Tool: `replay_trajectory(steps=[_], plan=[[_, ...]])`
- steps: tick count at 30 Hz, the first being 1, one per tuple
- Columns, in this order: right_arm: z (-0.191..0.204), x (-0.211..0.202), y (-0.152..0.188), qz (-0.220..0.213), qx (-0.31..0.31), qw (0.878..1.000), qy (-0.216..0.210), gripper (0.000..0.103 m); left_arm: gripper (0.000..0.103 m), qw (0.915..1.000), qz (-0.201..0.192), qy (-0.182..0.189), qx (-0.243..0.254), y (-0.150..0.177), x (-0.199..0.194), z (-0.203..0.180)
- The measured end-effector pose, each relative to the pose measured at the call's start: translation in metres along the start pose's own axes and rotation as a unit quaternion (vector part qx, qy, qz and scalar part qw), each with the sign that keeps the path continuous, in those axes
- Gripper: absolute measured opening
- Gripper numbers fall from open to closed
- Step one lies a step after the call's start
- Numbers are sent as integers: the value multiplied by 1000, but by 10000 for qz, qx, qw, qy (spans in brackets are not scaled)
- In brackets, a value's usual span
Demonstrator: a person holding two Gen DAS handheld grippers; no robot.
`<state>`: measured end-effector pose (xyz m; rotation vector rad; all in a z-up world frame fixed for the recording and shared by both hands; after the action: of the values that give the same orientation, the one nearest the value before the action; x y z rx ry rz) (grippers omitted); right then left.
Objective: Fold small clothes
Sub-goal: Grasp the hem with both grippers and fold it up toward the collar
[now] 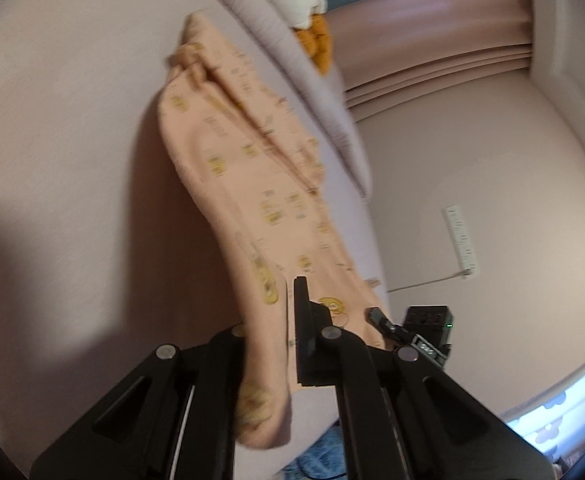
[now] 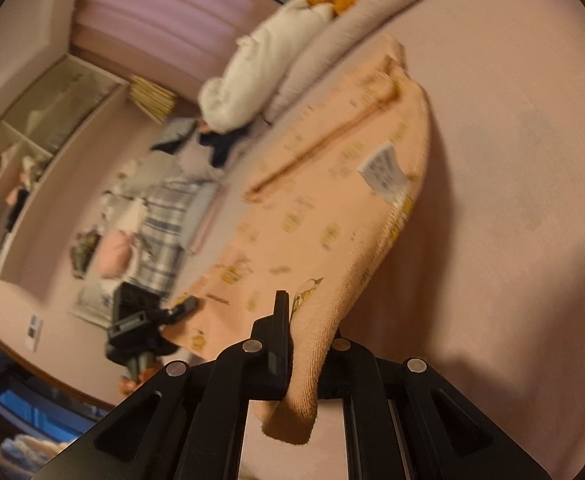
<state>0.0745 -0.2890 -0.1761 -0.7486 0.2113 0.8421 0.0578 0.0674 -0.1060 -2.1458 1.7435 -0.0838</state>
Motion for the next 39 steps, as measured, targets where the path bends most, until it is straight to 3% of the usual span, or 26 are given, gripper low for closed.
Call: replay_trajectory(steps=[4,14,24,29,39], plan=[[12,-2,-13,-197,-25,9996,-225,8,2,9995,-99,305,47,-13,5,-14],[33,2,-70,-687,-94,9959,-585,8,2,9966,-467,666,106,-63,23,-27],[32,24,-143,-1090,-103,9928,-483,8,2,9900,-1036,958,89,-127,35,-25],[18,46,-174,-1122,31,9932,-303,8,2,9897,-1154,835,142,-158,48,-20],[-27,94,-215,-767,512,9950,389,8,2,9922,-1230,-14,-197,-212,68,32]])
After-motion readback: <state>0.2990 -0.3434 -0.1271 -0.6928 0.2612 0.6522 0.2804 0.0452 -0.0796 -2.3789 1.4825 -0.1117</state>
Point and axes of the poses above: each gripper's, at about its wrist camera, not at the fingertips, and x roughly the way its jaws point, z to its left, y to its underside, the point moved 5 cm from there along x, roughly the way its jaws point, and after that the axes turned 11 degrees about y, right-handed, at the moved point
